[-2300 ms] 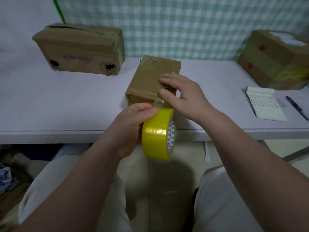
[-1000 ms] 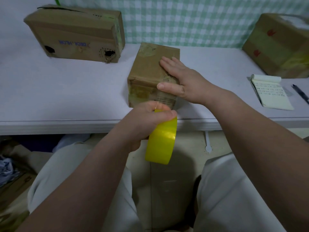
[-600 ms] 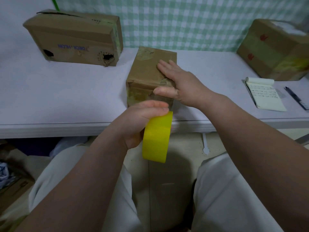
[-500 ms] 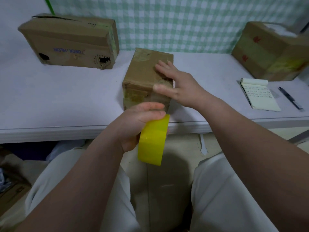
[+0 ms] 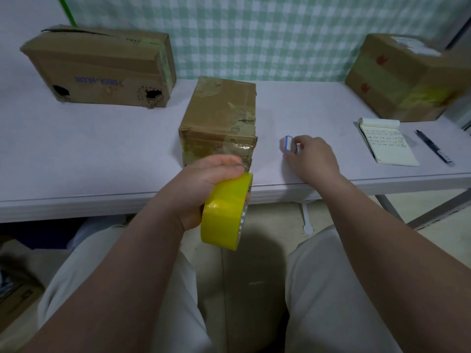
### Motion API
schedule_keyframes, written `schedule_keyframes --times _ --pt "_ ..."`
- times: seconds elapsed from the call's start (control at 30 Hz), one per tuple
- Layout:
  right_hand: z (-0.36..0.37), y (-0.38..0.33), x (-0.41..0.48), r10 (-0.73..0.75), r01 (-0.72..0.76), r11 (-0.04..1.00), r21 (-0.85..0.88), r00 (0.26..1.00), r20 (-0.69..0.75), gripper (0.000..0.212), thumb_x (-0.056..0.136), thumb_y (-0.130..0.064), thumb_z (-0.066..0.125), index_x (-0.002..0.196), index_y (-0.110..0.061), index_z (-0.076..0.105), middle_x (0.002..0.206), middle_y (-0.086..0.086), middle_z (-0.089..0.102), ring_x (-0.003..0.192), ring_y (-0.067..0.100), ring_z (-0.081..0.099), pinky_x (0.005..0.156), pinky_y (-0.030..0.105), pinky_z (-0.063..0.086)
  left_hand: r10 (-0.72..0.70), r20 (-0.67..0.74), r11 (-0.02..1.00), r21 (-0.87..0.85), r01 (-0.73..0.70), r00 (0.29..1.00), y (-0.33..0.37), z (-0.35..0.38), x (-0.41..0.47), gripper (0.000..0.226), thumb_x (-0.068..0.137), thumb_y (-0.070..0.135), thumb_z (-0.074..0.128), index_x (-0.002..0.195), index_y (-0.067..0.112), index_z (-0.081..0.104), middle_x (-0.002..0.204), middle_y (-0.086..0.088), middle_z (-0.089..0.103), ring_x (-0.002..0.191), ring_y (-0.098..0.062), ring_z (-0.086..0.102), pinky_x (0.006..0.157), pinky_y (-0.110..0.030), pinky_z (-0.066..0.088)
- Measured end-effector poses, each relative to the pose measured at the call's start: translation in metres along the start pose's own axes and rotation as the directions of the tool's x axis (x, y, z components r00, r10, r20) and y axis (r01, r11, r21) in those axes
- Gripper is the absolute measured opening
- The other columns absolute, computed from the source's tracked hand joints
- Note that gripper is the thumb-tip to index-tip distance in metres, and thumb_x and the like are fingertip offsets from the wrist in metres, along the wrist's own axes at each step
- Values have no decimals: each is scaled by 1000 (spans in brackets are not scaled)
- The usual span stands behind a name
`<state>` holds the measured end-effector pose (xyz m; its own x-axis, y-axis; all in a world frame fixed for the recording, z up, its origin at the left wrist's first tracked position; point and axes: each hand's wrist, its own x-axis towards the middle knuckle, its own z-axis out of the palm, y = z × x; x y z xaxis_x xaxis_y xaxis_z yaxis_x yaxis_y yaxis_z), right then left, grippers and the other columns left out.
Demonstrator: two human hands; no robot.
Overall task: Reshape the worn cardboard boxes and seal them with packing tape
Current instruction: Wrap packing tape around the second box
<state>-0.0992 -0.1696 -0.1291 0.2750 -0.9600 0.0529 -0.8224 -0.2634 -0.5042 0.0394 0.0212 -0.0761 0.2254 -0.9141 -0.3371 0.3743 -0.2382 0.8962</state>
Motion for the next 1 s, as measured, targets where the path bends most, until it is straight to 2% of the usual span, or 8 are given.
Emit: schedule_keyframes --times 0.17,0.4,0.47,0.53,0.67,0.87,0.93,1.0 --pt "-7 -7 0 -102 105 994 -20 989 105 59 85 -51 57 137 -27 45 129 10 54 119 30 50 88 36 40 7 0 1000 -7 -7 1000 -1 2 1 29 88 7 58 116 5 60 73 -10 69 59 -21 68 53 -30 57" --pt "-3 -23 -4 -236 238 949 -208 971 33 29 92 -24 49 115 -11 61 102 17 66 96 37 57 74 35 42 13 28 1000 25 -13 1000 0 2 0 24 88 8 57 112 3 61 72 -12 67 57 -21 67 54 -30 57" --pt "-6 -20 -5 -209 205 974 -91 977 -36 31 94 -20 43 118 -12 61 99 17 67 93 37 59 75 33 44 10 29 1000 24 -11 1000 0 2 0 24 89 8 57 112 3 61 73 -12 67 58 -20 67 54 -30 56" --pt "-12 -16 -7 -110 114 972 205 993 -29 29 92 -16 48 115 -13 64 99 16 68 82 34 65 77 36 54 4 28 1000 23 -5 1000 1 1 0 24 89 9 57 113 4 61 74 -11 67 58 -20 67 53 -29 56" --pt "-23 -15 -20 49 -252 564 786 961 273 21 87 -2 62 108 -2 63 106 24 65 66 24 70 64 26 58 2 33 999 42 -3 999 0 1 0 25 89 9 57 113 3 61 75 -11 67 59 -19 67 53 -28 56" --pt "-33 -26 -40 -60 -406 -11 914 912 405 32 92 9 42 117 -4 57 110 13 56 85 25 68 69 25 59 5 37 999 52 -7 999 -1 1 2 22 90 10 57 110 3 62 74 -11 67 59 -19 67 53 -28 56" --pt "-35 -30 -45 -100 -434 -92 896 899 425 30 92 8 43 115 -2 59 104 12 55 88 25 65 72 27 59 7 39 998 57 -9 999 -1 2 1 20 90 10 57 107 5 63 73 -10 68 60 -19 67 54 -28 56" --pt "-38 -35 -49 -135 -431 -38 901 896 423 23 92 6 45 107 -2 62 94 11 55 79 23 68 73 27 59 6 37 998 62 -8 999 -1 2 1 19 89 11 57 106 6 63 73 -9 68 61 -19 68 55 -29 57"
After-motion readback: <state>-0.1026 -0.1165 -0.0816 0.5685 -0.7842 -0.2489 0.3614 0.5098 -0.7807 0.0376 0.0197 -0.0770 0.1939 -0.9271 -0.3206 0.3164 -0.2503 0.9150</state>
